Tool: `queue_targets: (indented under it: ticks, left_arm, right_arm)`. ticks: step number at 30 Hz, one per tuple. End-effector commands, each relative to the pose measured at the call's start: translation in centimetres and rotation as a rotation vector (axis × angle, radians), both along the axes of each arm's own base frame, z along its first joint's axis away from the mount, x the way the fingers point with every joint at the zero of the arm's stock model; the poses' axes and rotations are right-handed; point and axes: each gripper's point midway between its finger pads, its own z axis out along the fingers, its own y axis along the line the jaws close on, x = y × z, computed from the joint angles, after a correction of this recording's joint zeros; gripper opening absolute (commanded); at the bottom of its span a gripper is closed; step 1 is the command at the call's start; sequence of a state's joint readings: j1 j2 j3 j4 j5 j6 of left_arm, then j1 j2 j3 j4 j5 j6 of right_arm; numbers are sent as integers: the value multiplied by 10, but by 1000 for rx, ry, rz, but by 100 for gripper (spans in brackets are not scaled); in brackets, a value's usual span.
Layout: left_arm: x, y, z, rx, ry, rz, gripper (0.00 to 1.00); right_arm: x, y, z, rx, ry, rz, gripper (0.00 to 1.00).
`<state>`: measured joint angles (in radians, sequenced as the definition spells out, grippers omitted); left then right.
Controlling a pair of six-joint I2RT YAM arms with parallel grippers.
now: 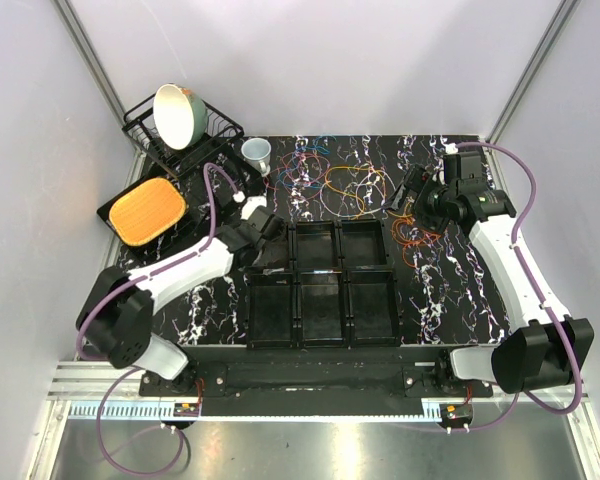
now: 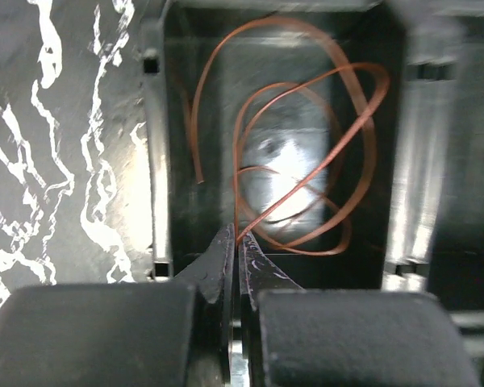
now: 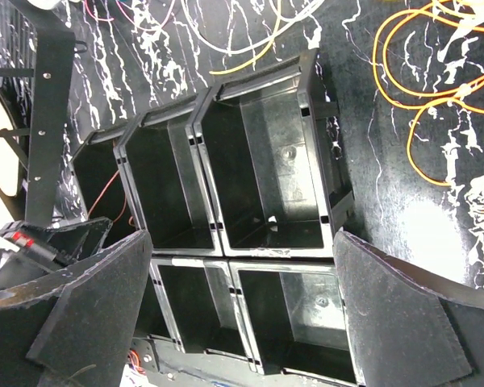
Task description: Untangle the cables
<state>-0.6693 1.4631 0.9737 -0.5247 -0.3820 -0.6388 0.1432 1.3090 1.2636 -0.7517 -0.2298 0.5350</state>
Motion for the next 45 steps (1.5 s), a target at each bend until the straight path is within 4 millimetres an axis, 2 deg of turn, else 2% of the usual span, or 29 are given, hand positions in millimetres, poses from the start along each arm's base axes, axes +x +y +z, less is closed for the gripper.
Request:
queue_targets:
  ticks: [1,4,7,8,10,11,12,14,18,22,25,26,27,28,29,30,31,32,33,34,35,36,38,40,41,42,44,45]
  left_arm:
    - [15,6,9,6,-21,79,0]
    - [20,3,5,13,-8,73,0]
    - [23,1,4,2,10,70,12]
    - [25,-1,9,-17,3,62,35]
    - [23,-12,21,-67,1,4,55]
    - [23,-16,36,-100,-26,-16,71]
    - [22,-21,48,-127,-42,-48,81]
    - [21,-20,75,-148,-90,-64,99]
    - [22,-2,126,-115,-184,-51,99]
    - [12,7,163,-141,-255,-95,99]
    - [-3,18,171,-139,-268,-104,99]
    - [-7,22,170,-132,-268,-102,99]
    - [-13,27,160,-117,-249,-100,99]
    - [-22,34,162,-123,-263,-98,99]
    - [-27,40,157,-113,-259,-93,99]
    - [-35,46,140,-88,-231,-90,99]
    - [-44,54,142,-94,-249,-85,99]
    - [-51,62,127,-70,-230,-80,99]
    - [-56,66,124,-67,-235,-80,99]
    - [-62,71,129,-83,-274,-79,99]
    - [-67,78,116,-59,-266,-76,99]
    - [-67,80,116,-66,-291,-67,99]
    - [-71,84,123,-104,-333,-39,99]
    - [-74,79,130,-140,-351,-67,99]
    - [-77,76,134,-152,-346,-93,99]
    - [-83,79,130,-136,-315,-98,99]
    - [-88,85,127,-112,-298,-102,99]
    - [-89,90,123,-97,-295,-71,99]
  right_arm:
    - [3,2,-3,-8,-13,26,100]
    - [3,2,-7,-8,-1,28,100]
    - [4,3,-8,-8,5,35,100]
    - [4,5,-7,-4,1,44,100]
    - [5,5,-6,-6,-5,52,100]
    - [5,5,-4,-3,-5,53,100]
    - [6,6,0,-1,-16,57,100]
    - [8,8,1,2,-10,61,100]
    - [17,11,6,14,-6,67,100]
    - [26,8,9,-5,-19,51,100]
    - [34,5,12,-28,-31,42,100]
    - [37,3,15,-33,-39,34,100]
    - [41,3,12,-39,-35,30,100]
    - [45,0,11,-54,-34,15,100]
    - [48,-1,12,-58,-37,8,100]
    - [53,-2,5,-69,-21,1,100]
    - [58,-5,1,-87,-16,-14,100]
    - [63,-7,0,-100,-17,-18,100]
    - [69,-8,-12,-114,10,-22,100]
    - [75,-11,-16,-134,13,-33,100]
    - [81,-13,-17,-145,10,-39,100]
    - [88,-13,-28,-160,29,-40,100]
    - [103,-19,-29,-194,11,-64,99]
    - [118,-25,-44,-245,23,-69,98]
    - [130,-23,-34,-252,-9,-57,98]
    - [139,-29,-47,-288,10,-62,98]
    - [155,-30,-45,-322,-16,-48,98]
    - [162,-29,-63,-332,15,-37,98]
